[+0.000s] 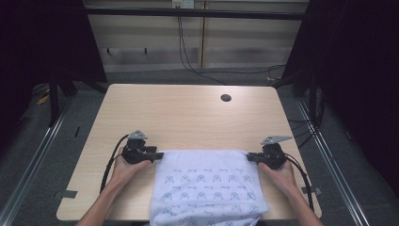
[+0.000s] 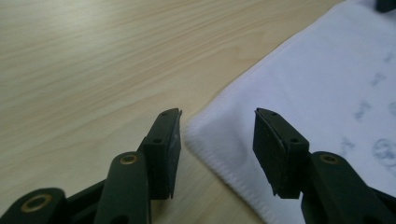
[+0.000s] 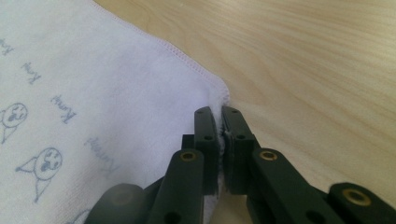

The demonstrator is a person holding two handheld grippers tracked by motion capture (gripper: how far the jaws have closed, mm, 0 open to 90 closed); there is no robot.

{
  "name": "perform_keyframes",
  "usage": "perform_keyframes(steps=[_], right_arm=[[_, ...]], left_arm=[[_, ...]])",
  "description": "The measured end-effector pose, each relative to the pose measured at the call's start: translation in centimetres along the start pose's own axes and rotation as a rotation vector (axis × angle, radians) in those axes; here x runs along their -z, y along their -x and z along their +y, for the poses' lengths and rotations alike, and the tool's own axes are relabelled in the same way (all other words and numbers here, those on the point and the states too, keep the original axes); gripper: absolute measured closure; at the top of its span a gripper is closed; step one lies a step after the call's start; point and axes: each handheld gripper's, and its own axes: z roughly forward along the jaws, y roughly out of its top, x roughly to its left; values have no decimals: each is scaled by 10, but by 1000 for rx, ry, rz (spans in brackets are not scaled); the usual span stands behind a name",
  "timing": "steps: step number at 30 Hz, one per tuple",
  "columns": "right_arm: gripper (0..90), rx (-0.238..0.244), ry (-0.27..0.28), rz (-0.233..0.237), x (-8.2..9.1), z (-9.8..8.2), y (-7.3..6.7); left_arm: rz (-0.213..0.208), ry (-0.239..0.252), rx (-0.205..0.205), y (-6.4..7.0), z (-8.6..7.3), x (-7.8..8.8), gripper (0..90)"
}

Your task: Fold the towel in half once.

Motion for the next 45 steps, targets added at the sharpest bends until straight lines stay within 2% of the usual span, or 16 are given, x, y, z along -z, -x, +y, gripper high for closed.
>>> perform_keyframes(steps=[2,6,10,12,15,16,17,18,19,22,26,32,38,39,40,45], right_arm=[[863,-6,-1,3,0,0,0],[864,-65,16,46,-3,0,5],[866,-72,17,57,-2,2,6],[867,-78,65,77,10,9,6],[868,-74,113,81,22,19,6],[868,-70,160,85,32,31,5],[868,-70,160,85,32,31,5],[869,-62,192,84,39,46,5],[869,-62,192,84,39,46,5],[869,-56,243,85,52,76,10],[869,-46,271,64,58,106,18],[869,-26,296,28,62,146,27],[870,-11,351,-25,77,182,36],[870,-11,351,-25,77,182,36],[871,-3,393,-24,90,195,34],[871,3,430,-15,106,206,31]], left_arm=[[-2,-18,-43,7,0,-3,631],[-9,-47,-55,13,2,-6,863],[-24,-22,-45,11,4,1,870],[-40,45,-30,10,11,15,871],[-51,83,-34,10,20,25,871],[-51,117,-34,9,33,35,871],[-51,117,-34,9,33,35,873],[-33,136,-66,8,48,45,874],[-33,136,-66,8,48,45,874],[-24,226,-43,3,73,63,874],[33,236,-45,-2,95,67,874],[46,297,-65,-3,130,73,874],[83,348,-131,1,164,95,874],[83,348,-131,1,164,95,874],[56,410,-127,5,170,109,875],[60,385,-158,11,167,117,875]])
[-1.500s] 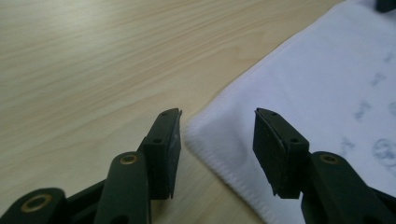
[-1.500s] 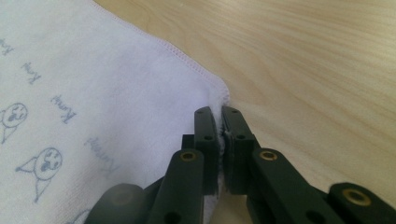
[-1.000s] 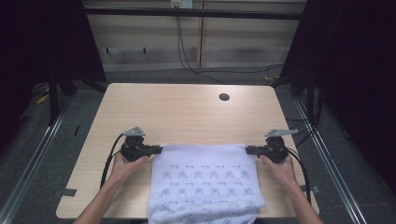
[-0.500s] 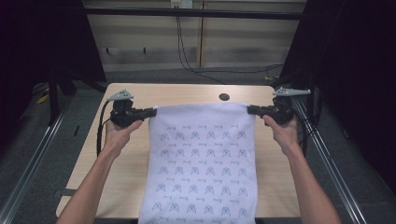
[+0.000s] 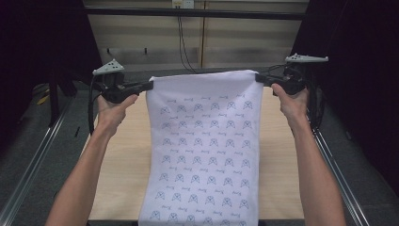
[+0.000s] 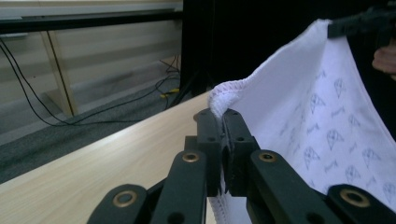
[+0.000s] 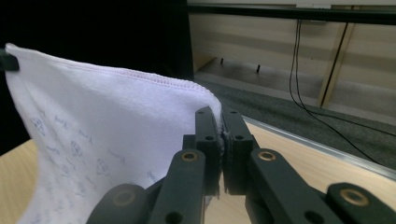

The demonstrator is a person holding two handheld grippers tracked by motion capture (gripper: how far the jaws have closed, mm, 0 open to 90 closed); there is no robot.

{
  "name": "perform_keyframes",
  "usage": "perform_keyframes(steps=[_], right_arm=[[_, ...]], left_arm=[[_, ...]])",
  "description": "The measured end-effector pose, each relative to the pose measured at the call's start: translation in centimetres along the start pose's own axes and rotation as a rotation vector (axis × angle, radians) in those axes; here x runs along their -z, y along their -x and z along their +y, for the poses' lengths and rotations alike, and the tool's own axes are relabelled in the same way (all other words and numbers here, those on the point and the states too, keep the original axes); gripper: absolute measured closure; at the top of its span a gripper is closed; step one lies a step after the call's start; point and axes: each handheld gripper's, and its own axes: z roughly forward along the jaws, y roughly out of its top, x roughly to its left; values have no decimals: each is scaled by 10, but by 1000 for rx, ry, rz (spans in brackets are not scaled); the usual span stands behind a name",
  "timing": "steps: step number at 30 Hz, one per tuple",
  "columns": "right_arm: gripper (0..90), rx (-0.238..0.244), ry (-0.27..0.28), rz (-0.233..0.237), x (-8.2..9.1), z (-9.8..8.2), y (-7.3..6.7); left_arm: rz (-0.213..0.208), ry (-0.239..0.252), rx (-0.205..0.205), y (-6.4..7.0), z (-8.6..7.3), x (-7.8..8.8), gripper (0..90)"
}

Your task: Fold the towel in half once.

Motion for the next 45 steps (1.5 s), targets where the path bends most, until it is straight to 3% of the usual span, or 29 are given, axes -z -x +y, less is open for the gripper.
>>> perform_keyframes(steps=[3,4,5,6,7,10,11,14,15,19,22,24,27,30,31,33,35,37,38,40,44,45], right_arm=[[871,4,-32,19,2,-24,-7],[871,4,-32,19,2,-24,-7],[871,-9,-32,48,7,-41,-10],[871,-4,-44,48,11,-49,-13],[871,-10,-36,62,16,-56,-15],[871,-13,-44,95,33,-77,-27],[871,-7,-53,108,40,-84,-33],[871,-3,-75,130,52,-99,-45],[871,28,-134,135,64,-115,-61],[872,39,-206,173,87,-153,-88],[872,4,-281,196,93,-186,-102],[872,-15,-339,217,94,-209,-110],[872,-43,-398,230,96,-234,-119],[872,-49,-476,220,94,-249,-123],[872,-50,-495,219,93,-253,-122],[872,-64,-509,221,92,-257,-122],[873,-46,-538,207,88,-259,-123],[873,-15,-569,178,82,-262,-124],[877,-9,-593,186,77,-264,-124],[879,-27,-587,183,72,-261,-120],[879,-7,-574,150,60,-256,-110],[879,-7,-567,130,56,-254,-106]], left_arm=[[-28,-44,1,6,-24,2,874],[-28,-44,1,6,-24,2,875],[-49,-51,1,12,-37,5,874],[-49,-51,1,12,-37,5,874],[-62,-68,-6,19,-48,10,874],[-86,-75,-9,27,-58,17,874],[-113,-71,0,35,-69,25,874],[-129,-92,-14,44,-79,33,874],[-139,-104,-19,49,-84,37,874],[-209,-179,-5,72,-121,53,874],[-253,-224,37,84,-147,60,873],[-258,-249,34,93,-166,64,873],[-295,-327,66,101,-193,65,873],[-327,-359,82,103,-210,63,872],[-295,-430,79,106,-217,59,872],[-313,-439,79,108,-216,55,872],[-312,-506,73,109,-221,45,872],[-303,-521,63,107,-222,39,872],[-297,-536,58,104,-223,36,873],[-283,-527,103,96,-224,30,875],[-248,-518,91,88,-221,23,877],[-206,-512,71,84,-217,16,877]])
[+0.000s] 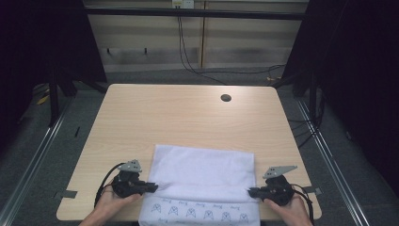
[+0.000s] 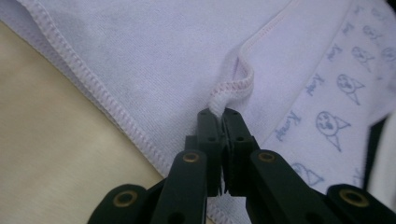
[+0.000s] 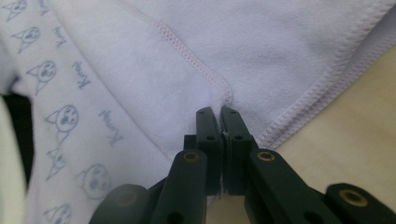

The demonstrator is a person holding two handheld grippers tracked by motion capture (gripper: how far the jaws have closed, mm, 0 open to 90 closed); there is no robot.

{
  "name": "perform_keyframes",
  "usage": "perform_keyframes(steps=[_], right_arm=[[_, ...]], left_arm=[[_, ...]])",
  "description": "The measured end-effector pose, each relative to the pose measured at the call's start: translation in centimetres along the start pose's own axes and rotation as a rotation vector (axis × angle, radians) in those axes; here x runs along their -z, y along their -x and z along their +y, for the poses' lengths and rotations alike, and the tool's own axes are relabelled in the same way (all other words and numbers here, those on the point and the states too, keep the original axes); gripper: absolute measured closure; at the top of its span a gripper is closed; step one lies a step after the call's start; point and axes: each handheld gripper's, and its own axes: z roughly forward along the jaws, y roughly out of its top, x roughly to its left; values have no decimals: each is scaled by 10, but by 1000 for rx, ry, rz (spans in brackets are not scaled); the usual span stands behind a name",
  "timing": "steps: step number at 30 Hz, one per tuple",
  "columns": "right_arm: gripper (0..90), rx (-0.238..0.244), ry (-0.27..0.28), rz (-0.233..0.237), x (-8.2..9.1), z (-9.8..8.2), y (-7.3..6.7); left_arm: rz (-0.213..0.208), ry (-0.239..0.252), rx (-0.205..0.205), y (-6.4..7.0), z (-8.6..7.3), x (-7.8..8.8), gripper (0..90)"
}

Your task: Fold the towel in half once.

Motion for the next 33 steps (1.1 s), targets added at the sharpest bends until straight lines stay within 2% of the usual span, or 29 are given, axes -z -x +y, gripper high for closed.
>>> perform_keyframes(steps=[1,2,3,5,6,7,8,9,10,12,13,15,16,17,19,21,25,27,29,31,32,33], right_arm=[[879,0,0,0,0,0,0],[879,5,8,-25,-5,10,10],[880,7,15,-44,-8,16,16],[880,-1,25,-60,-12,21,22],[880,-9,30,-83,-18,34,34],[880,-7,38,-104,-22,40,39],[880,-13,39,-109,-25,46,45],[880,-13,39,-109,-25,46,45],[880,-27,43,-117,-31,57,56],[880,-37,46,-132,-37,67,65],[880,-37,46,-132,-37,67,65],[879,-42,45,-148,-44,80,75],[879,-39,41,-155,-45,84,77],[879,-39,41,-155,-45,84,77],[879,-44,42,-169,-50,93,87],[879,-55,47,-171,-52,96,90],[879,-81,64,-180,-61,112,108],[879,-91,61,-186,-63,115,110],[879,-95,75,-206,-69,125,119],[878,-101,79,-220,-71,128,122],[878,-129,101,-236,-75,132,127],[878,-139,115,-243,-77,134,130]], left_arm=[[0,0,0,0,0,0,878],[40,15,7,-7,8,-5,878],[54,17,2,-11,12,-7,879],[63,24,0,-16,17,-10,879],[70,34,14,-22,20,-12,879],[74,49,37,-35,27,-16,880],[78,62,54,-41,30,-18,880],[78,62,54,-41,30,-18,880],[93,77,72,-52,37,-21,879],[106,83,84,-63,44,-23,880],[106,83,84,-63,44,-23,879],[126,80,89,-71,51,-26,879],[149,90,89,-78,56,-29,879],[149,90,89,-78,56,-29,879],[168,108,104,-88,63,-33,878],[177,105,105,-91,65,-33,879],[215,130,124,-104,76,-40,879],[223,131,125,-107,78,-41,878],[260,124,120,-118,89,-45,878],[269,133,130,-121,92,-47,878],[294,154,131,-128,96,-52,877],[294,154,131,-128,96,-52,877]])
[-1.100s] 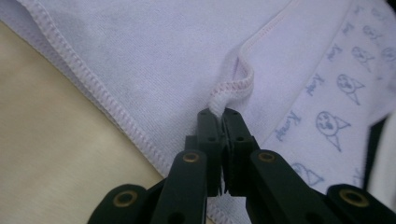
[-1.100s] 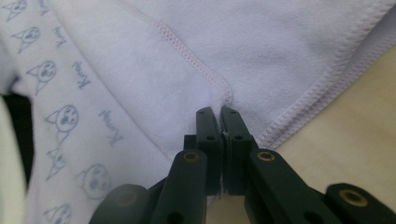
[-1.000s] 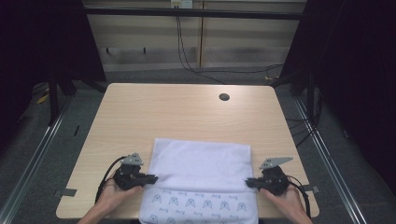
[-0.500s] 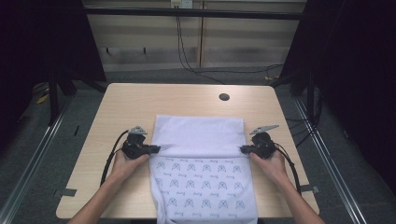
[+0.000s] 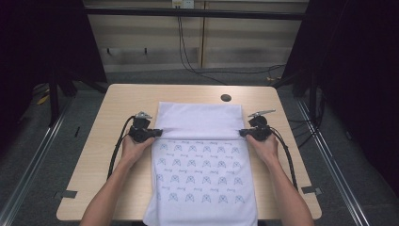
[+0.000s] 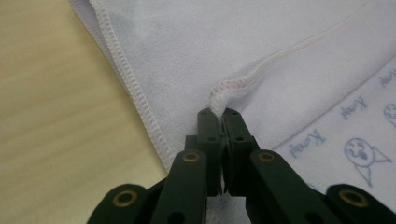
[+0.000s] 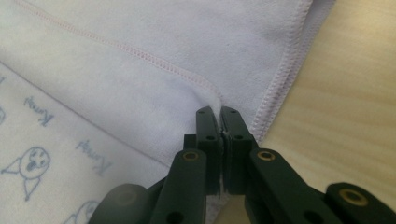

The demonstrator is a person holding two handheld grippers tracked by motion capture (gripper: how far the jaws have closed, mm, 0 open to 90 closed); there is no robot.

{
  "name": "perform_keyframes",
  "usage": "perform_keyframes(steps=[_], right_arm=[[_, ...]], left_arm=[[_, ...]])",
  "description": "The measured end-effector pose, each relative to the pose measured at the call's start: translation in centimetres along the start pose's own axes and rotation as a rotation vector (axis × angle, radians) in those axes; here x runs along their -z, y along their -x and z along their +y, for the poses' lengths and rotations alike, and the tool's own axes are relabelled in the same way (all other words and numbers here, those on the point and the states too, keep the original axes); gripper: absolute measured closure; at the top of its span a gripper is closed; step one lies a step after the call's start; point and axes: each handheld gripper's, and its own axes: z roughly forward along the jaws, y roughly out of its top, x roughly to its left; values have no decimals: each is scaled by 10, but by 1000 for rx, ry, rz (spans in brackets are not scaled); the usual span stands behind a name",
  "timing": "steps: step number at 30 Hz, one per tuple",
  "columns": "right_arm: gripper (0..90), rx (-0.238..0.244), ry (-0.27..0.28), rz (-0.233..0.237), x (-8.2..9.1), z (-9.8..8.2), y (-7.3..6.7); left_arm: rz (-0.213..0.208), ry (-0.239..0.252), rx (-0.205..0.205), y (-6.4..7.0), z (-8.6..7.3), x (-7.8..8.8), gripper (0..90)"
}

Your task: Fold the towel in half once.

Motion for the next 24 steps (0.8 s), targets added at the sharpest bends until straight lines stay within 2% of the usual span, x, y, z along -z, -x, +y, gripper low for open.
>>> perform_keyframes(steps=[1,4,6,10,11,12,13,14,17,18,19,20,21,22,23,24], right_arm=[[878,-13,8,-6,-2,2,2],[878,-20,13,-29,-7,7,5],[877,-28,10,-63,-11,14,5],[876,-29,27,-61,-14,15,8],[876,-36,50,-36,-12,12,10],[876,-40,69,-10,-11,10,13],[877,-57,92,18,-7,9,15],[877,-72,124,53,-1,9,17],[877,-92,216,156,21,16,22],[877,-79,228,161,29,19,21],[877,-62,239,163,36,23,20],[877,-57,247,186,45,25,19],[877,-42,265,194,53,28,17],[877,-26,269,194,62,30,14],[877,-8,283,203,70,32,12],[877,-2,292,209,79,34,9]], left_arm=[[2,11,18,-5,3,-5,877],[14,11,10,-6,6,-7,876],[8,-1,20,-8,9,-8,876],[-6,4,44,-9,8,-7,877],[-34,32,85,-8,6,-6,877],[-34,32,85,-8,6,-6,877],[-37,22,56,-7,6,-4,878],[-81,59,71,-7,7,4,878],[-143,112,67,-8,12,25,878],[-143,112,67,-8,12,25,878],[-170,133,41,-7,15,42,878],[-170,133,41,-7,15,42,878],[-184,150,10,-2,19,58,878],[-184,150,10,-2,19,58,878],[-205,174,-7,2,21,75,877],[-219,182,-20,5,23,83,877]])
